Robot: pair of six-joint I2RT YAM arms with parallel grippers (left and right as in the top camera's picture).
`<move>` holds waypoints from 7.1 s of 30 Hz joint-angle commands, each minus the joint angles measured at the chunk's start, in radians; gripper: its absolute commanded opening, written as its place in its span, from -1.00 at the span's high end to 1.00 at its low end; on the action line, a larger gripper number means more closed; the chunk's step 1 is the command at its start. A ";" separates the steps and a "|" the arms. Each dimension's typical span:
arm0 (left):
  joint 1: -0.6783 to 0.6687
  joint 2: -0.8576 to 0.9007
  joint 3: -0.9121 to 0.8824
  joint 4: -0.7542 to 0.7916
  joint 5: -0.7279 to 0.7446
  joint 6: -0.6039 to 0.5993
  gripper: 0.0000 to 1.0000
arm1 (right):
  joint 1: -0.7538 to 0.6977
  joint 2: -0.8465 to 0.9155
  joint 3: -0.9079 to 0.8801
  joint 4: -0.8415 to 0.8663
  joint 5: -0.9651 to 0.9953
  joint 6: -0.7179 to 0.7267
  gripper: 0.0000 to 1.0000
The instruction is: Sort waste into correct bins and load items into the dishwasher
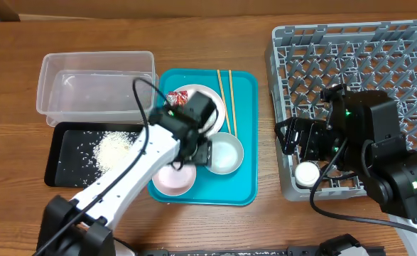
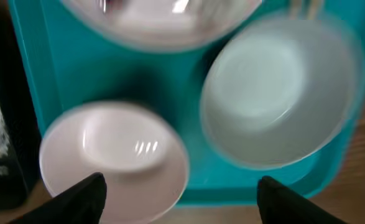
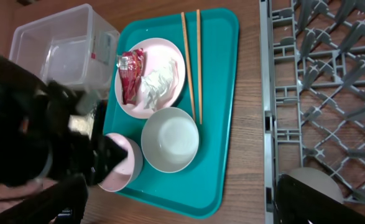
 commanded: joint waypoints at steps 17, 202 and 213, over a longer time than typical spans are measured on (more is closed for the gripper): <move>0.012 0.342 0.082 0.497 -0.147 0.257 -0.14 | 0.005 -0.003 0.014 0.017 0.005 -0.003 -0.96; 0.357 -0.626 0.110 -0.360 -0.147 0.023 -1.00 | 0.282 0.155 -0.103 0.274 0.407 0.077 -0.84; 0.357 -0.620 0.111 -0.360 -0.147 0.024 -0.99 | 0.152 0.077 -0.103 0.265 0.470 0.072 -1.00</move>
